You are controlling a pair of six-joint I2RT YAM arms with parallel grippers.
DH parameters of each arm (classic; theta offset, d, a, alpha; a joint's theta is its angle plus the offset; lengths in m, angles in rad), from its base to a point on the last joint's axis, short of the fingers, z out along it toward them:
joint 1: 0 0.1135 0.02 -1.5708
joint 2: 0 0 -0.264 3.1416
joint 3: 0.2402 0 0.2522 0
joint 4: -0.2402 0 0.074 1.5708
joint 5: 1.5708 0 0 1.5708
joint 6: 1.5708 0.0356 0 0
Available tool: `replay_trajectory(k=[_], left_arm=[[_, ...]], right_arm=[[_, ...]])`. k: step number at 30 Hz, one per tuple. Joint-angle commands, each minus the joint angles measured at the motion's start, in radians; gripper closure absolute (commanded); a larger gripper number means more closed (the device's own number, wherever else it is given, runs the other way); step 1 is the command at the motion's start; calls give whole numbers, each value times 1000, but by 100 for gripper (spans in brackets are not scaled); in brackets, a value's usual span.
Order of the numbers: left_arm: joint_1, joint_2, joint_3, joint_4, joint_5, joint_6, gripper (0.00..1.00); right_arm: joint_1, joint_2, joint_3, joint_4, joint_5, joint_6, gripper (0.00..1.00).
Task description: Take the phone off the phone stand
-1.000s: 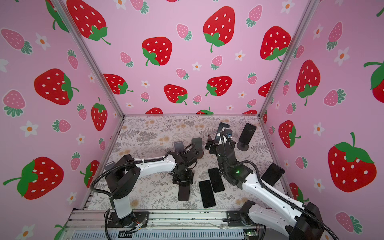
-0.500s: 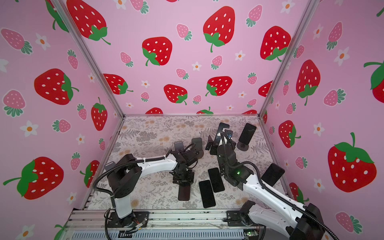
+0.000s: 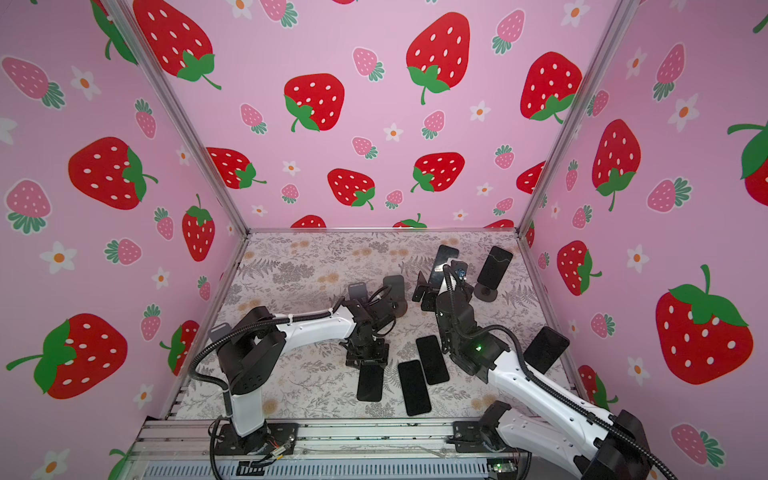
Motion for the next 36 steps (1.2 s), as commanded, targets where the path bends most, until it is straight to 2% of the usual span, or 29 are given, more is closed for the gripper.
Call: replay_trajectory(k=[1, 16, 19, 27, 29, 32, 36], left_arm=[[-7, 113, -47, 168, 32, 29, 24], [10, 59, -113, 203, 191, 6, 23], [32, 32, -137, 204, 186, 6, 21], [105, -101, -203, 266, 242, -16, 21], [116, -153, -211, 233, 199, -9, 21], [121, -266, -199, 117, 28, 35, 21], [185, -421, -215, 67, -84, 88, 20]], right_arm=[[-7, -20, -10, 18, 10, 1, 0], [-7, 14, -8, 11, -55, 29, 0], [-7, 19, -6, 8, -68, 22, 0], [-8, 50, -27, -89, -224, 63, 0], [-7, 62, -29, -135, -273, 66, 0], [-8, 92, -12, -250, -352, 93, 1], [-7, 177, 83, -441, -583, 184, 9]])
